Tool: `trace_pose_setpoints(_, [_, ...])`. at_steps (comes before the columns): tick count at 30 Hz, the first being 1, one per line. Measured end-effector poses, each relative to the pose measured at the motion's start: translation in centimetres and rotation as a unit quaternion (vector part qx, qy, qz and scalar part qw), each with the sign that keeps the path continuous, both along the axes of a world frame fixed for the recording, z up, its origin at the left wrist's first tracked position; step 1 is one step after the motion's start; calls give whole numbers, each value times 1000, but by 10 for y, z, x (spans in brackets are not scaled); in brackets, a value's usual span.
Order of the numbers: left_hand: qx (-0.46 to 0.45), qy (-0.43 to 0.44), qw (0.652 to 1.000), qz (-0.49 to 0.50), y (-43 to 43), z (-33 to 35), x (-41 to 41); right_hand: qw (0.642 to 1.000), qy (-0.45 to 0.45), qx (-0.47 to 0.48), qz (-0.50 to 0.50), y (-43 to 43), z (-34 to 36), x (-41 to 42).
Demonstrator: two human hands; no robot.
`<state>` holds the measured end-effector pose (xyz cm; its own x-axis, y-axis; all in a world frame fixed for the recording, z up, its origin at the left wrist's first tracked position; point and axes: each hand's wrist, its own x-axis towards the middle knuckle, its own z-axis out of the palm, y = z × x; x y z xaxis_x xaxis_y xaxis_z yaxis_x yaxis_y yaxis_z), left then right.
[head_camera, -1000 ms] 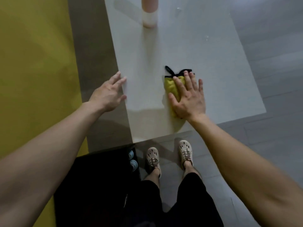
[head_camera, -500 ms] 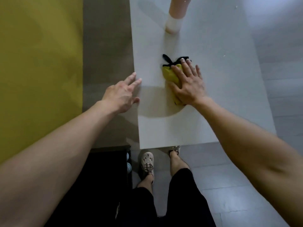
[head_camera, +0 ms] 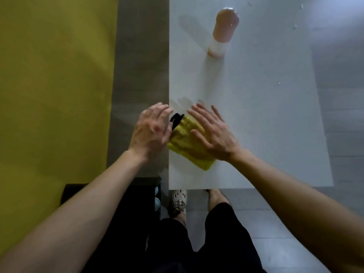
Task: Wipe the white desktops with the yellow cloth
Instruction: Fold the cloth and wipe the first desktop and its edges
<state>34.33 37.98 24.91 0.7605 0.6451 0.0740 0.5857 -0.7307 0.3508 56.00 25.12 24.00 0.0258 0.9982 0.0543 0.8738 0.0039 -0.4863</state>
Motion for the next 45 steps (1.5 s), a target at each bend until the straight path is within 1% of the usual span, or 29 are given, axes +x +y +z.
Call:
trace_pose_setpoints(1, [29,13,997,-73,-9,-2,7,995,26,25,-97,-17,-2,5])
trace_pose_setpoints(2, [59,45,982,-174,-18,-4,16,983,30,34,-177,-36,-6,8])
trace_pose_setpoints(3, [84,89,953,-277,-25,-9,26,973,25,30,-227,-56,-13,11])
trace_pose_setpoints(4, [97,123,922,-354,-28,-16,34,969,17,23,-247,-72,-22,11])
trace_pose_setpoints(5, [99,133,904,-394,-24,-24,40,970,7,21,-242,-85,-31,10])
trace_pose_setpoints(6, [101,120,903,-399,-17,-33,43,975,-7,24,-221,-94,-42,9])
trace_pose_setpoints(7, [101,99,916,-375,-7,-40,47,979,-22,28,-200,-99,-49,7])
trace_pose_setpoints(9, [95,63,959,-259,16,-49,66,981,-44,32,-188,-101,-56,7])
trace_pose_setpoints(11, [77,69,988,-115,28,-44,89,981,-45,34,-188,-103,-57,8])
trace_pose_setpoints(12, [62,78,993,-66,23,-41,97,981,-43,38,-188,-104,-57,9])
trace_pose_setpoints(14, [42,72,996,-24,-5,-40,90,980,-41,45,-188,-105,-56,11])
trace_pose_setpoints(16, [39,68,996,-41,-50,-38,53,979,-43,43,-194,-104,-53,8])
trace_pose_setpoints(18, [36,81,991,-102,-89,-40,6,979,-44,34,-196,-103,-52,4])
trace_pose_setpoints(20, [32,82,986,-144,-74,-43,0,979,-44,32,-198,-102,-50,3])
trace_pose_setpoints(21, [38,76,987,-139,-52,-46,15,978,-46,36,-198,-101,-50,3])
trace_pose_setpoints(24, [55,92,993,-59,7,-49,75,976,-58,53,-203,-100,-53,4])
trace_pose_setpoints(26, [57,76,995,-30,-9,-53,75,976,-58,58,-201,-100,-55,6])
trace_pose_setpoints(27, [58,59,996,-39,-34,-52,59,976,-59,60,-201,-100,-55,6])
trace_pose_setpoints(28, [57,49,994,-75,-65,-49,34,976,-56,62,-203,-100,-54,6])
trace_pose_setpoints(30, [49,51,979,-189,-114,-45,-25,975,-48,67,-207,-99,-53,4])
trace_pose_setpoints(32, [57,60,956,-281,-109,-46,-48,974,-42,70,-214,-98,-52,3])
trace_pose_setpoints(33, [72,48,952,-293,-88,-49,-36,974,-40,68,-214,-97,-53,3])
trace_pose_setpoints(34, [82,39,956,-279,-65,-52,-17,974,-40,65,-211,-97,-53,4])
trace_pose_setpoints(36, [87,44,974,-205,-27,-53,26,975,-42,64,-207,-99,-54,7])
trace_pose_setpoints(38, [56,57,989,-126,-30,-52,39,975,-44,64,-207,-100,-56,8])
trace_pose_setpoints(39, [42,49,993,-103,-48,-53,27,976,-42,62,-206,-100,-56,7])
trace_pose_setpoints(40, [36,40,992,-114,-73,-53,5,975,-41,60,-209,-99,-56,5])
trace_pose_setpoints(42, [27,40,979,-198,-118,-48,-46,974,-37,55,-218,-97,-54,3])
trace_pose_setpoints(45, [36,77,949,-304,-118,-41,-69,974,-23,55,-220,-97,-54,-1])
